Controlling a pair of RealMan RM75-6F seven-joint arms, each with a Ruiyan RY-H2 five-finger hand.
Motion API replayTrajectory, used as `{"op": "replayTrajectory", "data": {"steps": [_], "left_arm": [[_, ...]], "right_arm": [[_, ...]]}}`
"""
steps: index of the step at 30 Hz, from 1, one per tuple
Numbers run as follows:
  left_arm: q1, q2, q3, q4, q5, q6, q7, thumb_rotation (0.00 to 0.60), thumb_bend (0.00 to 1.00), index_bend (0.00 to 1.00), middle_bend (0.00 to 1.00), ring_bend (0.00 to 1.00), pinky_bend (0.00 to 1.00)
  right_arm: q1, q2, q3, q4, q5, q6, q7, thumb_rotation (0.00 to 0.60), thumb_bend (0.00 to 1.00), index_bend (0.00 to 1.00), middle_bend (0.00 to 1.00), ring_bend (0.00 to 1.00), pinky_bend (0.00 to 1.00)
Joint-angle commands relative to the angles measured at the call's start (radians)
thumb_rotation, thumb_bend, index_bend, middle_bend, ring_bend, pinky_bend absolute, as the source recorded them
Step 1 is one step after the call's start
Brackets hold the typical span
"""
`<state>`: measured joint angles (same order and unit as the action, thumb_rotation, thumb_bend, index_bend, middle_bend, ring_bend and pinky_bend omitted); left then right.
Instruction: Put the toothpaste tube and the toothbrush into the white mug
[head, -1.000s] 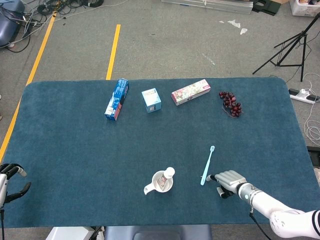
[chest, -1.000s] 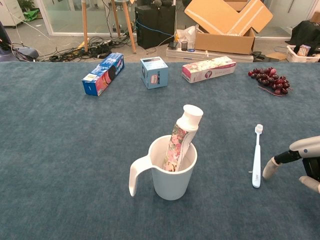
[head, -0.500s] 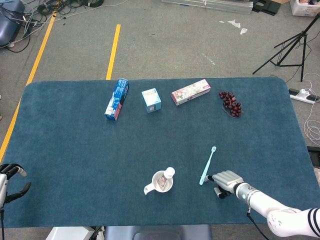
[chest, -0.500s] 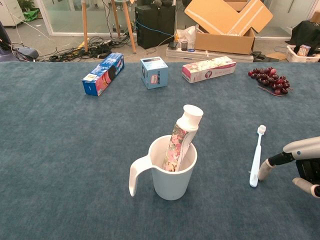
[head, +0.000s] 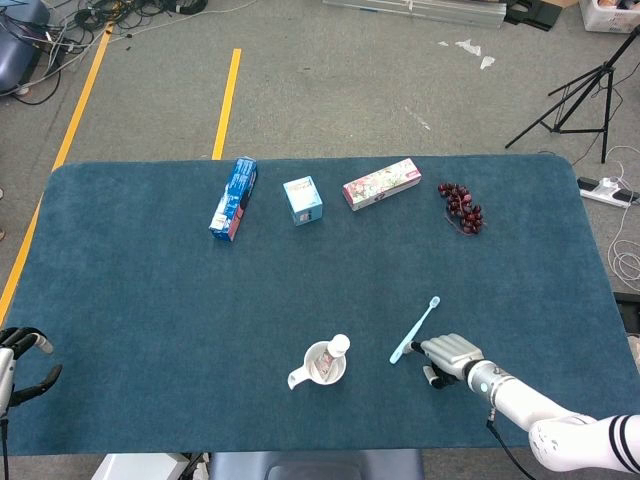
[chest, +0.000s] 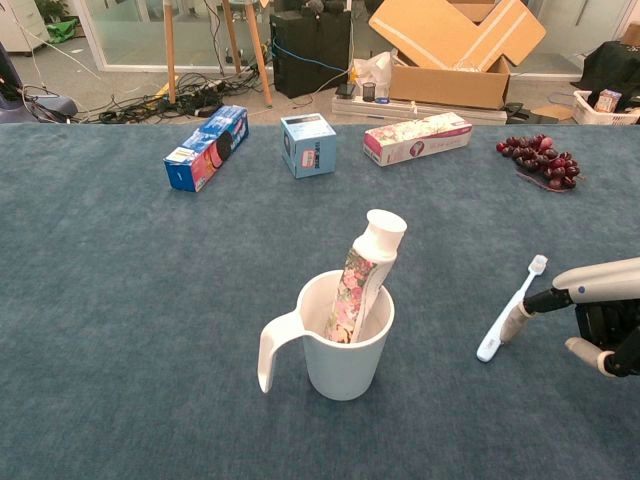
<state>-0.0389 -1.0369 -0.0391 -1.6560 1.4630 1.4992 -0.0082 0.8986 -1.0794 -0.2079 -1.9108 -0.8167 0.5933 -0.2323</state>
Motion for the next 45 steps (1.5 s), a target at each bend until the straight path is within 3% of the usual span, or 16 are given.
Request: {"op": "replayTrajectory", "data": {"steps": [1, 11, 16, 19, 24, 29, 32, 35, 45], "left_arm": [[0.0, 0.0, 0.0, 0.0, 0.0, 0.0, 0.0, 0.6, 0.25, 0.51, 0.4, 0.31, 0.33], [0.0, 0.001, 0.0, -0.001, 0.0, 0.0, -0.001, 0.6, 0.25, 0.51, 0.4, 0.31, 0.33], [0.0, 0.0, 0.0, 0.0, -0.001, -0.001, 0.0, 0.6, 0.25, 0.51, 0.4, 0.31, 0.33], [0.0, -0.001, 0.001, 0.0, -0.001, -0.002, 0.003, 0.6, 0.25, 0.51, 0.4, 0.31, 0.33], [-0.002, -0.003, 0.001, 0.001, -0.003, -0.006, 0.008, 0.6, 0.25, 0.51, 0.4, 0.31, 0.33], [-0.002, -0.003, 0.0, 0.0, -0.005, -0.007, 0.009, 0.6, 0.25, 0.51, 0.4, 0.31, 0.33], [-0.001, -0.002, 0.0, 0.0, -0.004, -0.004, 0.007, 0.6, 0.25, 0.51, 0.4, 0.31, 0.33], [0.0, -0.001, 0.0, 0.0, -0.003, -0.003, 0.005, 0.6, 0.25, 0.51, 0.4, 0.31, 0.33], [-0.001, -0.001, 0.001, -0.001, -0.001, -0.004, 0.006, 0.6, 0.25, 0.51, 0.4, 0.31, 0.33]], "right_arm": [[-0.004, -0.006, 0.006, 0.007, -0.003, 0.003, 0.008, 0.6, 0.63, 0.18, 1.0, 0.95, 1.0], [-0.025, 0.007, 0.028, -0.002, -0.036, 0.021, 0.039, 0.6, 0.63, 0.18, 1.0, 0.95, 1.0], [-0.063, 0.037, 0.052, -0.016, -0.127, 0.071, 0.059, 0.6, 0.58, 0.31, 0.98, 0.84, 0.94], [-0.09, 0.04, 0.05, -0.001, -0.206, 0.123, 0.028, 0.6, 0.51, 0.36, 0.81, 0.66, 0.8], [-0.145, -0.005, 0.041, 0.074, -0.356, 0.213, -0.024, 0.6, 0.41, 0.37, 0.45, 0.32, 0.45], [-0.203, -0.081, 0.033, 0.204, -0.539, 0.303, -0.025, 0.6, 0.33, 0.38, 0.19, 0.09, 0.24], [-0.223, -0.115, 0.032, 0.262, -0.609, 0.335, -0.017, 0.6, 0.28, 0.38, 0.09, 0.01, 0.17], [-0.238, -0.143, 0.029, 0.31, -0.674, 0.366, -0.024, 0.6, 0.24, 0.38, 0.04, 0.0, 0.14], [-0.278, -0.215, 0.006, 0.43, -0.85, 0.446, -0.042, 0.6, 0.19, 0.38, 0.0, 0.0, 0.11]]}}
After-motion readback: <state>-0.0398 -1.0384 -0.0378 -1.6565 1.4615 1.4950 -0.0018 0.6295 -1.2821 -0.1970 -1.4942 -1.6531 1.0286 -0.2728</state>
